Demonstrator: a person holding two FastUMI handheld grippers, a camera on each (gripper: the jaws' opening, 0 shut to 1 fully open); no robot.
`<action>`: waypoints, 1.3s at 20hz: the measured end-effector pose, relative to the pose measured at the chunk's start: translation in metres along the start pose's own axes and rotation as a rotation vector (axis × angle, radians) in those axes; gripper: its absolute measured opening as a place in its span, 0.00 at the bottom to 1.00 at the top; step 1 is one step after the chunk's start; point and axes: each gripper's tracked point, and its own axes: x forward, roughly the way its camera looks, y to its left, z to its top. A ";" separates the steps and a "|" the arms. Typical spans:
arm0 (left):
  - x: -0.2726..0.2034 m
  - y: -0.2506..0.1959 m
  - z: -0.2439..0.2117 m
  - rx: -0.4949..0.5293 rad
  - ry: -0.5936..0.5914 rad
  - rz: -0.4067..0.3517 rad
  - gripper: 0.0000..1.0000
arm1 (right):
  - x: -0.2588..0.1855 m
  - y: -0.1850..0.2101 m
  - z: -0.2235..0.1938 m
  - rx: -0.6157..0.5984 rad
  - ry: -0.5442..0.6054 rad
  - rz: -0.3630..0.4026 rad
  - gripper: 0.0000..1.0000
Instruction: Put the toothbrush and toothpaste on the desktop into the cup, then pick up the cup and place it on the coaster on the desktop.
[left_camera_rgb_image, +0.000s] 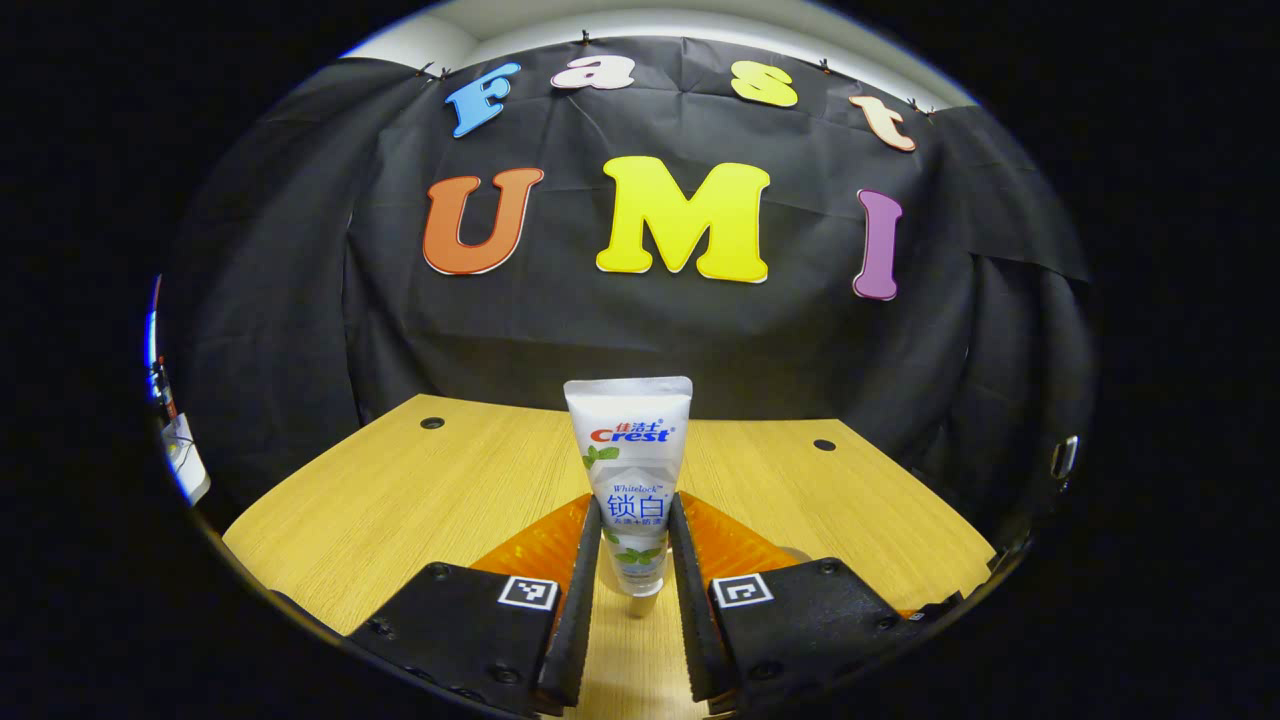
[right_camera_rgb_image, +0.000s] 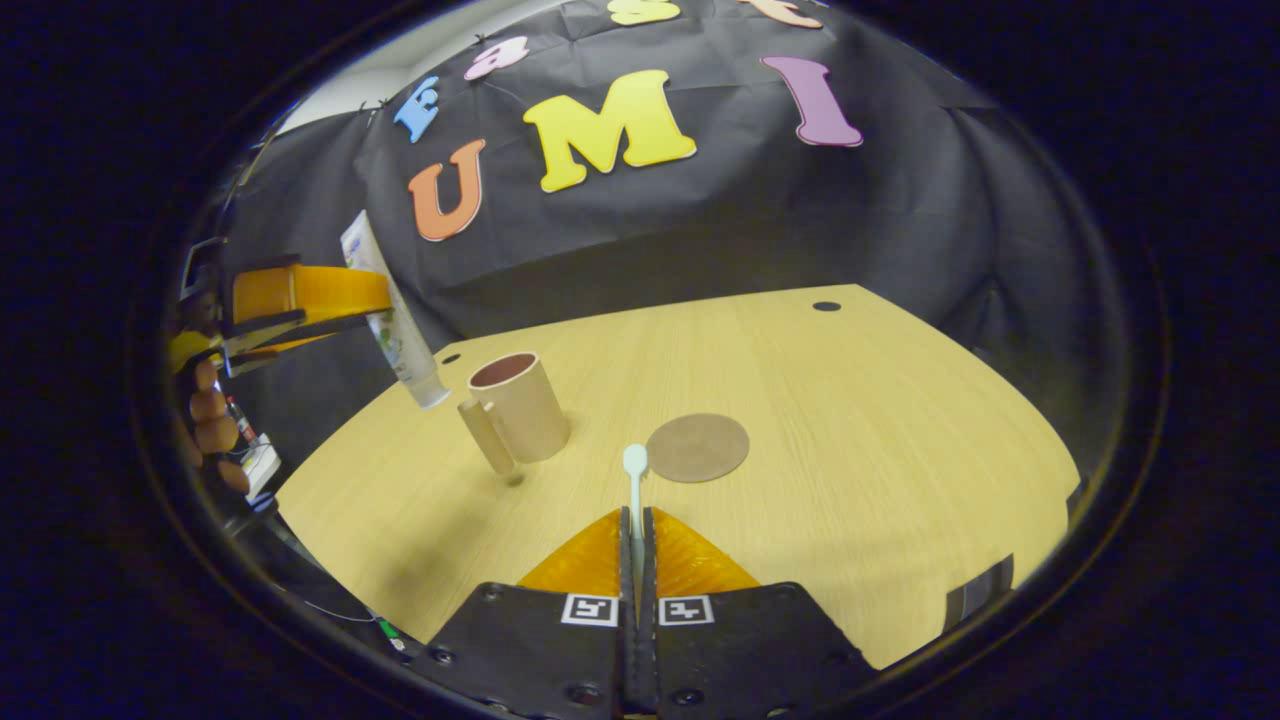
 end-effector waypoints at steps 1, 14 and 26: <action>0.010 0.001 0.004 -0.003 0.002 -0.001 0.42 | -0.005 -0.003 0.006 0.001 -0.016 -0.005 0.00; 0.083 0.009 -0.012 0.011 0.083 0.023 0.42 | -0.019 -0.023 0.024 -0.001 -0.063 -0.020 0.00; 0.084 0.005 -0.023 -0.004 0.118 0.016 0.55 | -0.023 -0.022 0.023 -0.021 -0.060 -0.016 0.00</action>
